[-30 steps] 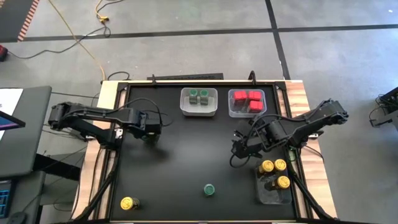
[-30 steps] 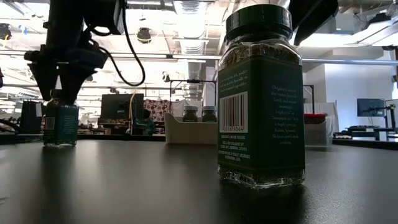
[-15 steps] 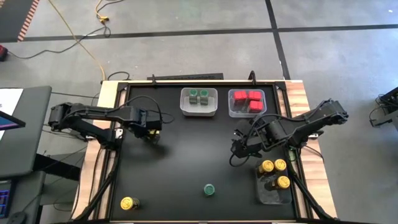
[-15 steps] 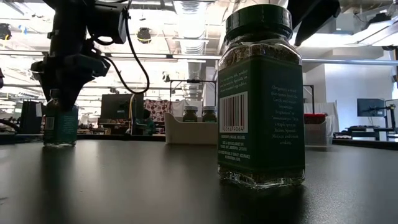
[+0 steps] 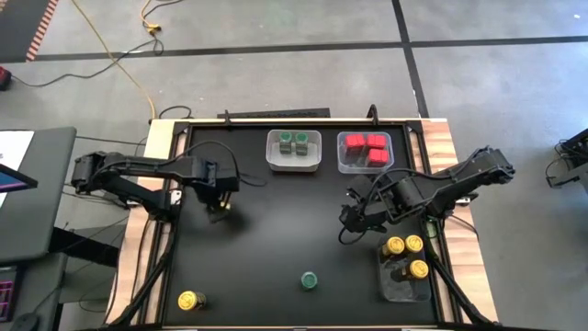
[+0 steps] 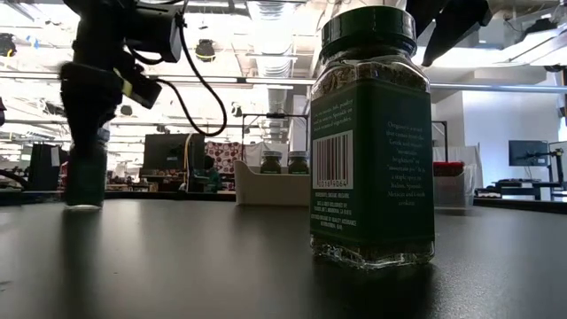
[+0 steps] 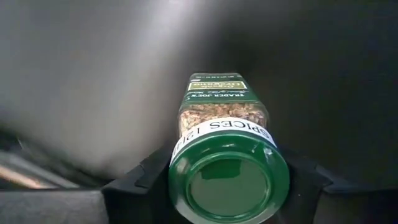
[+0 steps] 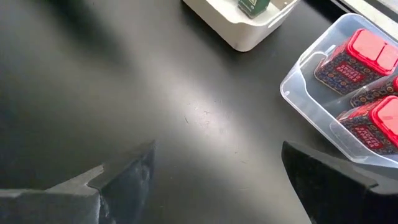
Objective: Sort spices by type
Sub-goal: Put the top green seasoning bottle into the white bin
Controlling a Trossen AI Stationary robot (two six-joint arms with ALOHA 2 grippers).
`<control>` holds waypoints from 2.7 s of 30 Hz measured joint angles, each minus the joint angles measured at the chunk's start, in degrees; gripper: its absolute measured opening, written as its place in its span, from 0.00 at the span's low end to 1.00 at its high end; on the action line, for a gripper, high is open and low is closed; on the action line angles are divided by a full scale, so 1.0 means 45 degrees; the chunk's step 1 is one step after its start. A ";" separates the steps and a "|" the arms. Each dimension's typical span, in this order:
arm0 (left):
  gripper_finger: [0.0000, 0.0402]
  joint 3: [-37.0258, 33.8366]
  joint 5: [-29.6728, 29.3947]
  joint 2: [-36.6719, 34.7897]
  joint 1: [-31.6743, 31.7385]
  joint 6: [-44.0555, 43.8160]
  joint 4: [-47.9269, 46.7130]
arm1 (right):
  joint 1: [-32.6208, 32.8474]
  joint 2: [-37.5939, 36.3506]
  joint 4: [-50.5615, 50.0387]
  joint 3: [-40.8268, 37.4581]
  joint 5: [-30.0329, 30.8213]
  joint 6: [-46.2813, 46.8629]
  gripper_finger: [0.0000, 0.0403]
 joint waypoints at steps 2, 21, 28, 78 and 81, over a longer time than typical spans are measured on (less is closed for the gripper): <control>0.48 0.0000 0.0162 0.0000 -0.0141 0.1930 -0.0018 | -0.0001 0.0000 0.0004 0.0000 0.0000 0.0030 0.93; 0.48 -0.0005 -0.0421 0.0010 -0.0601 1.5658 0.1446 | 0.0000 0.0005 -0.0050 0.0000 0.0005 -0.0111 0.93; 0.48 -0.0005 -0.0599 0.0034 -0.0625 1.6164 0.4203 | 0.0001 0.0005 0.0007 0.0000 0.0008 -0.0109 0.93; 0.48 1.2449 -0.1832 0.9420 0.3664 2.6549 0.0917 | -0.1670 0.0026 0.0477 0.0005 0.0112 -0.0306 0.93; 0.48 1.2449 -0.1855 0.9421 0.3674 2.7188 0.0962 | -0.1672 0.0029 0.0475 0.0005 0.0112 -0.0732 0.93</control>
